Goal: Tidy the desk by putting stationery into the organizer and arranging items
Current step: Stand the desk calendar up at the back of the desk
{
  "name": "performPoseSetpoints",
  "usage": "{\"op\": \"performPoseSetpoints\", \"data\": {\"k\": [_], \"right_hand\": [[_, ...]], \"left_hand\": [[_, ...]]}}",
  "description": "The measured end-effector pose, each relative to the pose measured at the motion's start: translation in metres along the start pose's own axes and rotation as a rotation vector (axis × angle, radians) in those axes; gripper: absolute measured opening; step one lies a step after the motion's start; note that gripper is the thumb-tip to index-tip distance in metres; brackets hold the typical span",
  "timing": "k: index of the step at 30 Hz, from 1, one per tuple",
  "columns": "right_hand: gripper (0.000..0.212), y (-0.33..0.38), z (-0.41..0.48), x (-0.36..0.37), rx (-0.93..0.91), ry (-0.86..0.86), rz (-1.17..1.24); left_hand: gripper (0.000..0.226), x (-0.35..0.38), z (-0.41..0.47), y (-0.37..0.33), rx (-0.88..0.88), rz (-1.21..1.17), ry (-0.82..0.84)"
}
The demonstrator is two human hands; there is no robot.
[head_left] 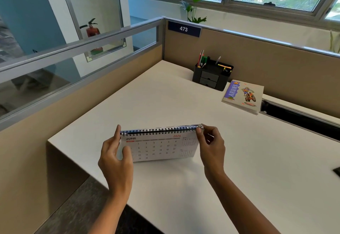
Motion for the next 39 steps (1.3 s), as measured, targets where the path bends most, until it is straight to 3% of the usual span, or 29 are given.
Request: {"op": "performPoseSetpoints", "data": {"k": [12, 22, 30, 36, 39], "right_hand": [[0.017, 0.028, 0.016, -0.008, -0.104, -0.029, -0.048], [0.017, 0.022, 0.009, -0.013, -0.108, -0.088, -0.047], [0.034, -0.012, 0.001, -0.002, -0.065, -0.006, -0.097], [0.040, -0.046, 0.003, 0.003, 0.062, 0.109, -0.050], [0.039, -0.057, 0.014, 0.005, 0.074, 0.265, -0.128]], "left_hand": [[0.051, 0.004, 0.005, -0.025, 0.102, -0.020, -0.024], [0.046, 0.008, 0.004, -0.010, 0.044, -0.046, -0.071], [0.057, 0.015, 0.006, 0.008, 0.071, -0.024, -0.056], [0.015, 0.033, -0.017, 0.053, -0.146, -0.138, 0.061], [0.048, 0.043, -0.019, 0.078, -0.303, -0.212, 0.190]]}}
Point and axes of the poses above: each hand's wrist, its own z-axis towards the middle knuckle, its own x-axis out of the palm, y = z × x, the point moved 8 cm from there along z, towards the middle knuckle, and after that the axes turned 10 degrees about x, right-handed, at the moved point
